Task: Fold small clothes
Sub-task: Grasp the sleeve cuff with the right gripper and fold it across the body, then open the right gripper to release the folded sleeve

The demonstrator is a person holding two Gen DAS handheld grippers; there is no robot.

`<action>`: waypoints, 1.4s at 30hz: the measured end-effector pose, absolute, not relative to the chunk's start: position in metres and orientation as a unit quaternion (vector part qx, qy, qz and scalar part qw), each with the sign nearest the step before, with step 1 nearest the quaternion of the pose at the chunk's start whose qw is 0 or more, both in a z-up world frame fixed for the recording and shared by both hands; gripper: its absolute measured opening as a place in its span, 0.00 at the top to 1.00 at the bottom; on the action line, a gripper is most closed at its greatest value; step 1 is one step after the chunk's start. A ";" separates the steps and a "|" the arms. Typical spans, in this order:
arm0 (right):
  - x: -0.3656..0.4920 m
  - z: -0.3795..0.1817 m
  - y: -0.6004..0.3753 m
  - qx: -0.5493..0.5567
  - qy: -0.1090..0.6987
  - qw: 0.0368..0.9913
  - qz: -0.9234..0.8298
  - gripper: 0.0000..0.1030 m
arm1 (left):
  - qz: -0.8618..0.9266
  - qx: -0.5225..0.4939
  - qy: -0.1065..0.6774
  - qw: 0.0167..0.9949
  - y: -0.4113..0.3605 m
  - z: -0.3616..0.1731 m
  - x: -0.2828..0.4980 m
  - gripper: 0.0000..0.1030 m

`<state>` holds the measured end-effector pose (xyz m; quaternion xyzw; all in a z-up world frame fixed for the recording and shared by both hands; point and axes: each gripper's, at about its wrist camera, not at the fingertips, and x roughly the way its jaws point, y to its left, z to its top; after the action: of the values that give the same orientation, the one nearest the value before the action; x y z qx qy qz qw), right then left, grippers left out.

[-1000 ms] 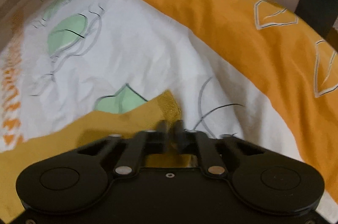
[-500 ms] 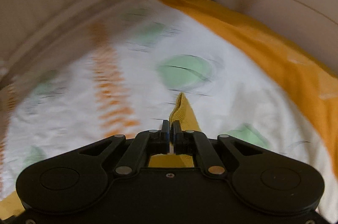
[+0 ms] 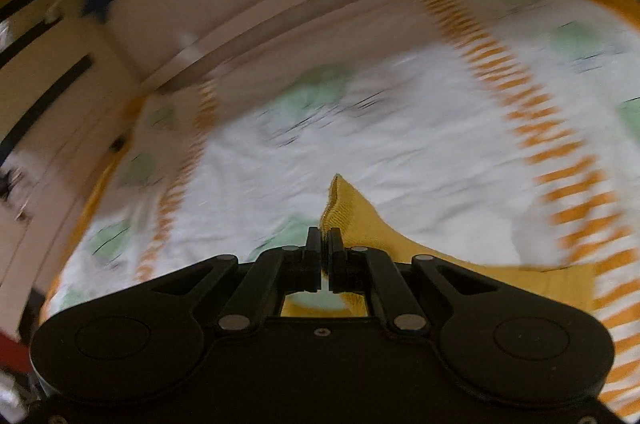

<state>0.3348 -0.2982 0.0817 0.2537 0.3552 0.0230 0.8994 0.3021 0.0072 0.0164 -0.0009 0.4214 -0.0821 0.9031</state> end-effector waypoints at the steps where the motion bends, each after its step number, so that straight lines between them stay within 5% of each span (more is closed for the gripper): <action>1: 0.342 0.075 -0.282 0.254 0.360 0.897 0.036 0.91 | -0.081 -0.003 0.419 0.904 0.010 0.018 0.302 0.39; 15: 0.373 -0.026 -0.150 0.251 0.440 0.853 0.128 0.91 | -0.053 -0.029 0.414 0.908 0.042 0.026 0.314 0.39; 22: 0.364 -0.044 -0.156 0.273 0.428 0.850 0.139 0.77 | -0.067 -0.048 0.435 0.897 0.042 0.013 0.326 0.39; 25: 0.351 -0.044 -0.172 0.260 0.410 0.867 0.116 0.49 | -0.078 -0.054 0.448 0.889 0.035 0.003 0.330 0.39; 37: 0.250 -0.044 -0.298 0.140 0.363 0.921 -0.019 0.43 | -0.113 -0.040 0.480 0.869 -0.004 -0.053 0.338 0.40; 42: 0.226 -0.045 -0.326 0.074 0.356 0.930 -0.061 0.34 | -0.117 -0.024 0.492 0.862 -0.016 -0.076 0.340 0.46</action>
<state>0.2256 -0.3257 -0.0453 0.0740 0.3557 -0.0607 0.9297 0.3401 -0.0161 -0.0756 -0.0241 0.4923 -0.1175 0.8621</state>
